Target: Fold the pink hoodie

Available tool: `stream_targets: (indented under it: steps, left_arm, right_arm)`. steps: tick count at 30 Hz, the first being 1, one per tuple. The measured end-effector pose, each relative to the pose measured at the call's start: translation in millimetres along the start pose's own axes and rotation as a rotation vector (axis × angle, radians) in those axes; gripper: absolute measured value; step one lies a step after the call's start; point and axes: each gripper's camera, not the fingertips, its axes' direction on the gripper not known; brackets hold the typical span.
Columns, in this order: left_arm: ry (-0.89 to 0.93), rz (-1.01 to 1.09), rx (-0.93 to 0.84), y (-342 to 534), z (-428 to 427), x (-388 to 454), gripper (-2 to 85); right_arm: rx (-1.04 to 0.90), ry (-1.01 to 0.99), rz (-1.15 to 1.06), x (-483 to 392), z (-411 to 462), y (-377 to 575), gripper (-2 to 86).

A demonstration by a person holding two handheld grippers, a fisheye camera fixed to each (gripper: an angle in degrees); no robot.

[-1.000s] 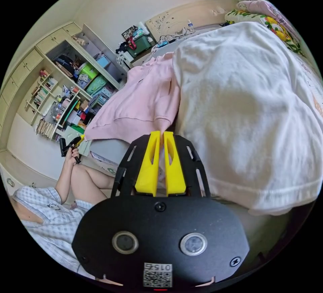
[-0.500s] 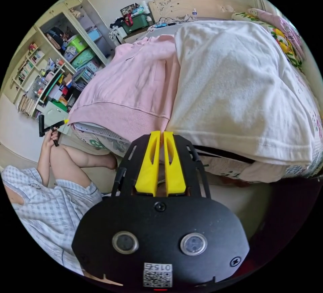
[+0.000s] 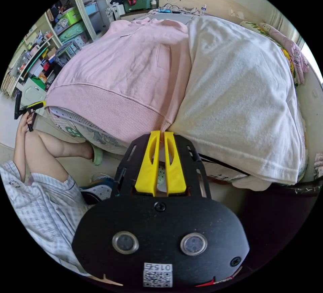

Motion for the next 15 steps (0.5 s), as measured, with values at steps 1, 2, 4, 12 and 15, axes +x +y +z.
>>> stream_targets:
  steps: [1, 2, 4, 12, 15]
  left_arm:
    - [-0.03, 0.013, 0.029, 6.8, 2.1, 6.7, -0.3]
    - [-0.043, 0.008, 0.05, 13.1, 3.3, 10.3, -0.2]
    - [-0.061, 0.014, 0.056, 17.7, 9.1, 15.6, -0.1]
    - [0.103, -0.092, 0.165, 50.8, 30.6, -3.0, 0.2]
    - [0.189, -0.128, 0.195, 67.0, 35.6, -14.4, 0.2]
  right_arm:
    - [-0.009, 0.019, -0.013, -6.5, 2.1, -1.2, 0.7]
    - [-0.013, 0.041, -0.023, -13.4, 4.8, -1.5, 0.8]
    - [-0.015, 0.078, -0.039, -24.1, 9.3, 0.1, 0.8]
    - [0.031, 0.273, -0.137, -67.2, 35.6, 34.0, 1.4]
    - [0.077, 0.216, -0.101, -57.2, 41.4, 55.8, 2.1]
